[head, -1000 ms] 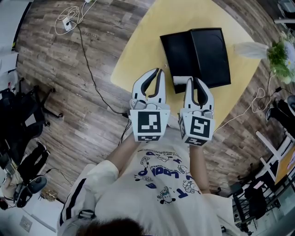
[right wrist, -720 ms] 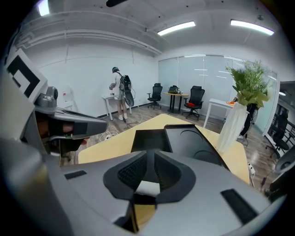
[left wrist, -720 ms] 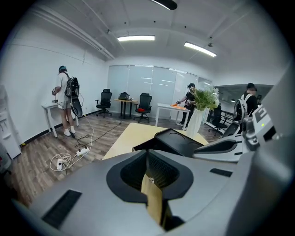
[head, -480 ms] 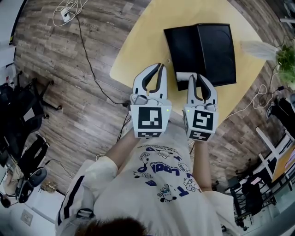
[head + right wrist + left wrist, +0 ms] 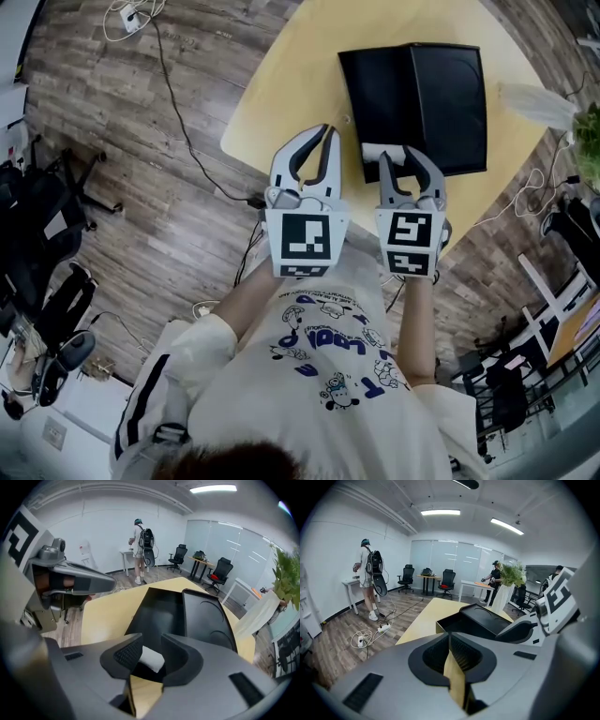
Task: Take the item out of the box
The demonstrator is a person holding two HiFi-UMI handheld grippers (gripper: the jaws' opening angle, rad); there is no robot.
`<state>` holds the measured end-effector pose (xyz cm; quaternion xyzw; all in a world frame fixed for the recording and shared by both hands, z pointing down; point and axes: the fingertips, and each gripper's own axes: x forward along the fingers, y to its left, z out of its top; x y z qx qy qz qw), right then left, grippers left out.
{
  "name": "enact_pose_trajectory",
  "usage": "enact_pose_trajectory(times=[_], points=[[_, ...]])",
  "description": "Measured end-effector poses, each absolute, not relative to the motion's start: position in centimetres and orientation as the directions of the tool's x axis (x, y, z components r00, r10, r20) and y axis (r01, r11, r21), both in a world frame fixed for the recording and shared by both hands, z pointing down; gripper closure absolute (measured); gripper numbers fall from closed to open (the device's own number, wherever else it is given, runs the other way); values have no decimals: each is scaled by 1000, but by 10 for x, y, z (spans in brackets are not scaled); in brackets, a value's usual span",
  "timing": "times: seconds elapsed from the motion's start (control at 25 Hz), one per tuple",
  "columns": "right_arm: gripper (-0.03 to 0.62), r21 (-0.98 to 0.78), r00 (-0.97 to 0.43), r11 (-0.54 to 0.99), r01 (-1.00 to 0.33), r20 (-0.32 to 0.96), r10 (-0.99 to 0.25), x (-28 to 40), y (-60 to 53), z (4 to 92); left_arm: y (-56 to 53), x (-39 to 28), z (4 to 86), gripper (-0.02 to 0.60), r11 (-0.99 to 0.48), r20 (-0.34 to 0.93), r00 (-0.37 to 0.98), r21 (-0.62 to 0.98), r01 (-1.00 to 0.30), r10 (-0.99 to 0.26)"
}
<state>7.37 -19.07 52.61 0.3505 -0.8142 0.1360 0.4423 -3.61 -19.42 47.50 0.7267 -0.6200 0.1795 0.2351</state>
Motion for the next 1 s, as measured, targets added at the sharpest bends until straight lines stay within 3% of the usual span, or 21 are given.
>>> enact_pose_trajectory(times=[0.52, 1.0], points=[[416, 36, -298, 848, -529, 927, -225, 68, -179, 556, -195, -50, 487, 554, -93, 571, 149, 127, -988, -807], [402, 14, -212, 916, -400, 971, -107, 73, -173, 573, -196, -53, 491, 554, -80, 580, 142, 131, -988, -802]])
